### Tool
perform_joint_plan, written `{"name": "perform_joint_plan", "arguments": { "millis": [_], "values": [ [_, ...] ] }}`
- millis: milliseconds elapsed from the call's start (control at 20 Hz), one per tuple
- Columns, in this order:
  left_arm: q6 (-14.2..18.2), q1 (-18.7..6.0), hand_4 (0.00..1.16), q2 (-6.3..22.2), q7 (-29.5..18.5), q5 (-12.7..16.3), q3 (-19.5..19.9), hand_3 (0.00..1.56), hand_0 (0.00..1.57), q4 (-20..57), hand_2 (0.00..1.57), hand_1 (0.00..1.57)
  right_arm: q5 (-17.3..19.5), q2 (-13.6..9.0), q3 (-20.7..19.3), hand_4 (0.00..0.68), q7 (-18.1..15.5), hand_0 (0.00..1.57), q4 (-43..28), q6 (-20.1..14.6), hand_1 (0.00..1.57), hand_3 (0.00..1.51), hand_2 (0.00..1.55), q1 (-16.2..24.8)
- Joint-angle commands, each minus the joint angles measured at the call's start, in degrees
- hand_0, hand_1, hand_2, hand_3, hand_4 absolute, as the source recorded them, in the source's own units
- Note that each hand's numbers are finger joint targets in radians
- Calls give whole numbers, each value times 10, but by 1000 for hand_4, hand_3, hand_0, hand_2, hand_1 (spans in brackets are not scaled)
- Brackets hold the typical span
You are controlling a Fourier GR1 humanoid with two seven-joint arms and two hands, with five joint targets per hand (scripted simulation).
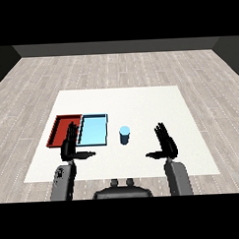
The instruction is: Pick the blue can and put it in the blue box
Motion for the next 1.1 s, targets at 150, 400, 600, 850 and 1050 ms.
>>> {"name": "perform_joint_plan", "arguments": {
  "millis": [150,400,600,850,1050],
  "values": [
    [-1,18,0,10,-8,0,12,0,0,-18,0,0,-7,12,31,0,-13,0,110,-81,0,0,0,-108],
    [3,-12,0,-15,-13,1,-2,0,0,36,0,0,-35,13,29,0,-13,0,143,-82,0,0,0,-132],
    [-7,-34,0,11,-13,1,21,0,0,44,0,0,-48,13,71,0,-51,0,215,-134,0,0,0,-162],
    [-6,14,0,1,17,16,13,0,0,-34,0,0,-54,13,109,0,-106,0,247,-142,0,0,0,-145],
    [-12,7,0,3,9,15,14,0,0,-16,0,0,-89,13,136,0,-125,0,334,-145,0,0,0,-200]
  ]
}}
